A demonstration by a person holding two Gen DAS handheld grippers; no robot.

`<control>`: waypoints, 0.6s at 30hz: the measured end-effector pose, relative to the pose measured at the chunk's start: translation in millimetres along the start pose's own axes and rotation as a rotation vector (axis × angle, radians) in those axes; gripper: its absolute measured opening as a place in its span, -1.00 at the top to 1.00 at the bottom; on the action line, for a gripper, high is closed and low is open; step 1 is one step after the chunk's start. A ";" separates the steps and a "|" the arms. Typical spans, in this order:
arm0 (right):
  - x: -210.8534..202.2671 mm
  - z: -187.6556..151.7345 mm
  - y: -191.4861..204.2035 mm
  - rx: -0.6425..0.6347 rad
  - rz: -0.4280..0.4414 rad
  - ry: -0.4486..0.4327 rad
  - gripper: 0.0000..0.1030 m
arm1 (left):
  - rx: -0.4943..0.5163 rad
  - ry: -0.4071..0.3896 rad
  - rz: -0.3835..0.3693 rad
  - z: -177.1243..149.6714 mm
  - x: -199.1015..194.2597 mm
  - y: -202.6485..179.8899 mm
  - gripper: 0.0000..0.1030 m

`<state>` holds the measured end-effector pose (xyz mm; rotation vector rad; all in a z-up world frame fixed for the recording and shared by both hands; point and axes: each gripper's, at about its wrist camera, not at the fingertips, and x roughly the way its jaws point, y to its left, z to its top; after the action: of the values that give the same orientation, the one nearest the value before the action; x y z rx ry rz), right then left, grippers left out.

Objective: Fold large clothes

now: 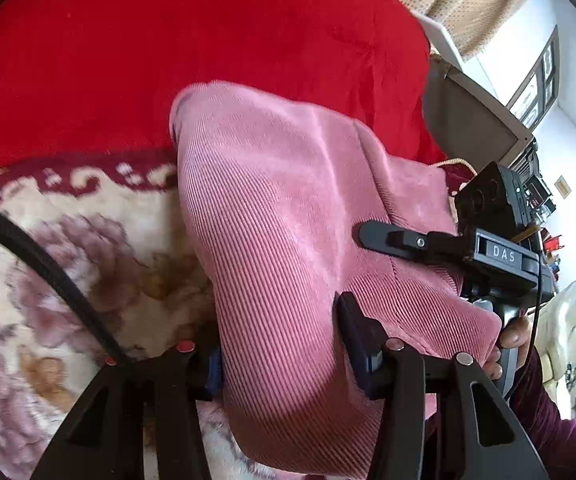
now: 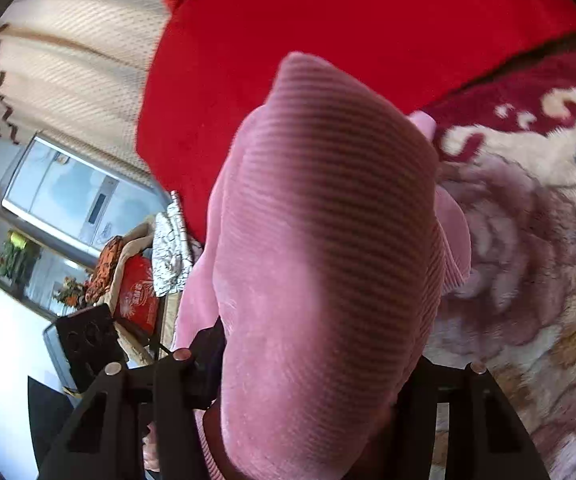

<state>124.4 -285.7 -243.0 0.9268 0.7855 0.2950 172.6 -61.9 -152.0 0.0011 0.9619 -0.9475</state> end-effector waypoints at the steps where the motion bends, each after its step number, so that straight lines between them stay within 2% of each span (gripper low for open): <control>1: -2.3 -0.9 3.0 -0.003 0.015 -0.003 -0.15 | 0.006 -0.011 0.005 2.1 -7.7 -1.6 0.00; 7: -20.9 -14.9 28.0 -0.075 0.057 -0.049 -0.14 | 0.071 -0.059 0.061 -2.2 -47.0 -27.2 0.00; 12: -31.2 -32.4 24.8 -0.086 0.062 -0.067 -0.14 | 0.086 -0.068 0.099 -15.6 -51.0 -29.9 -0.01; 16: -14.3 -39.9 3.5 -0.054 -0.038 -0.006 -0.15 | 0.035 0.011 0.141 -31.0 -17.7 -15.7 -0.09; 17: -6.5 -41.3 -5.8 -0.041 -0.087 0.028 -0.15 | 0.025 0.053 0.160 -35.4 -3.9 -11.1 -0.16; 18: -1.8 -42.6 -11.4 -0.032 -0.122 0.053 -0.24 | 0.015 0.078 0.181 -41.9 9.4 -6.6 -0.29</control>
<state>91.6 -267.7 -266.3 0.8400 0.8804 0.2253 141.1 -55.9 -181.2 0.1370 1.0089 -0.7920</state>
